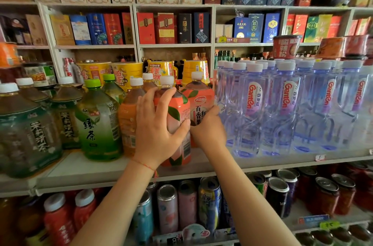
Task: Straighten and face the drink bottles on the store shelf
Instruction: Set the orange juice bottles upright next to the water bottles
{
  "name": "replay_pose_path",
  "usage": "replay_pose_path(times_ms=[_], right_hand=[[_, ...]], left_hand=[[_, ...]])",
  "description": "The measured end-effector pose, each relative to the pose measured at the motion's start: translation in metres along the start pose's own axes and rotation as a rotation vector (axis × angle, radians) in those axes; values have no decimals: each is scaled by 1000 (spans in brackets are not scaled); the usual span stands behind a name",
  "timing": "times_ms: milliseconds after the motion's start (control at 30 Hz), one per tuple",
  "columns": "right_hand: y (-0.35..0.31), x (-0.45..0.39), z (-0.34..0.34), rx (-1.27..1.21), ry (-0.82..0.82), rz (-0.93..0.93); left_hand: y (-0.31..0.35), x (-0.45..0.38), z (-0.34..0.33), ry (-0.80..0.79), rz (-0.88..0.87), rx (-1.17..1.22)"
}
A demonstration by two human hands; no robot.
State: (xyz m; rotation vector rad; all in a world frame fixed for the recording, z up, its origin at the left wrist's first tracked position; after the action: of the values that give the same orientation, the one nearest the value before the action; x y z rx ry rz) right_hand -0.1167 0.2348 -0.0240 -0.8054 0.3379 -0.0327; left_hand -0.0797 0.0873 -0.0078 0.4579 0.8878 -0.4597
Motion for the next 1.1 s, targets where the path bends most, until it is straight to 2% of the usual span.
replay_pose_path(times_ms=[167,267,367,433,533,600,667,767,867,1000,1100], right_hand=[[1,13,0,152,119,-20],[1,13,2,182,87,-21],[2,30,13,153,53,94],[6,48,21,202,-25,240],[16,66,26,138,-298,373],[19,70,27,-17,-360,404],[17,69,24,-160,-349,388],[12,68,10,-212,-288,325],[11,66,2,-223,-237,311],[10,70,5,-230,-214,347],[17,74,9,-239,-181,293]], left_hand=[[1,-1,1,4,5,-20],[4,0,1,0,14,-52],[6,-1,0,-23,45,-133],[12,-2,-4,-65,92,-228],[30,-4,-6,-123,161,-286],[40,-2,-2,-87,141,-166],[42,4,5,-50,122,62],[32,24,8,-66,270,352],[21,38,4,-144,381,368],[18,39,5,-148,362,323],[26,38,-2,-156,336,348]])
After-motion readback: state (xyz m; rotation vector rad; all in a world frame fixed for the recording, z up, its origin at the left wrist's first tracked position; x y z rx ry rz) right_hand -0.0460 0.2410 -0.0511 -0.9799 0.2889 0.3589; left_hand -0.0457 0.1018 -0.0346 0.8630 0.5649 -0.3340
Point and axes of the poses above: each hand's wrist, its own x-axis away from the middle knuckle, its own z-axis out of the back of the hand, y = z × x, the point moved 2 cm from there along -x, towards the middle knuckle, and after that the axes turned 11 degrees about -y, right-handed, at the moved point
